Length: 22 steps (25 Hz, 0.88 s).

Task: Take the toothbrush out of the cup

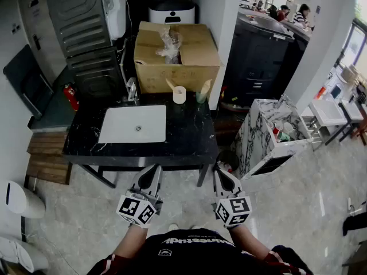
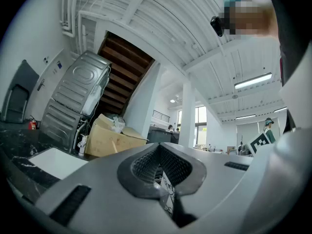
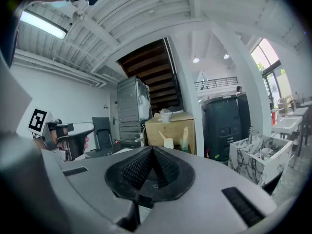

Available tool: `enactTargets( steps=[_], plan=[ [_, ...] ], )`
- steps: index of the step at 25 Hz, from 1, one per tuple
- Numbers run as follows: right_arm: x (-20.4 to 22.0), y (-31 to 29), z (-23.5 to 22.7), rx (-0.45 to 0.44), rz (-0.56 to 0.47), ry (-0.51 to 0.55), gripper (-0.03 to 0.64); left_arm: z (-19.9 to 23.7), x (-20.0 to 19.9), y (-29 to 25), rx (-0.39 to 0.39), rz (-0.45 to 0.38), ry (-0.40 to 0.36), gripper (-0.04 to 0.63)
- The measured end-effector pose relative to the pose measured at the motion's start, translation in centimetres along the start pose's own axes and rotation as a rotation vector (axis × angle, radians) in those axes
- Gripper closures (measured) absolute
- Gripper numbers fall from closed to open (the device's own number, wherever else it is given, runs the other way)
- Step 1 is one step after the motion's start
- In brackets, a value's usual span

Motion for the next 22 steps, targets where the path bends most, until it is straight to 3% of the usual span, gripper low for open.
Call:
enactTargets(
  steps=[22],
  plan=[
    [0.0, -2.2, 2.3, 0.051, -0.056, 0.009, 0.580, 3.3, 0.0, -0.3, 0.079, -0.009, -0.011, 0.581]
  ],
)
Point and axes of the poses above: the fingertips, and each gripper's own axes: y backward along the fingers, z to its left, x out of its underside, the point moved 6 cm from there along y, backward along the fingers, and after that the axes turned 14 degrees about -x, right-handed, at the moved point
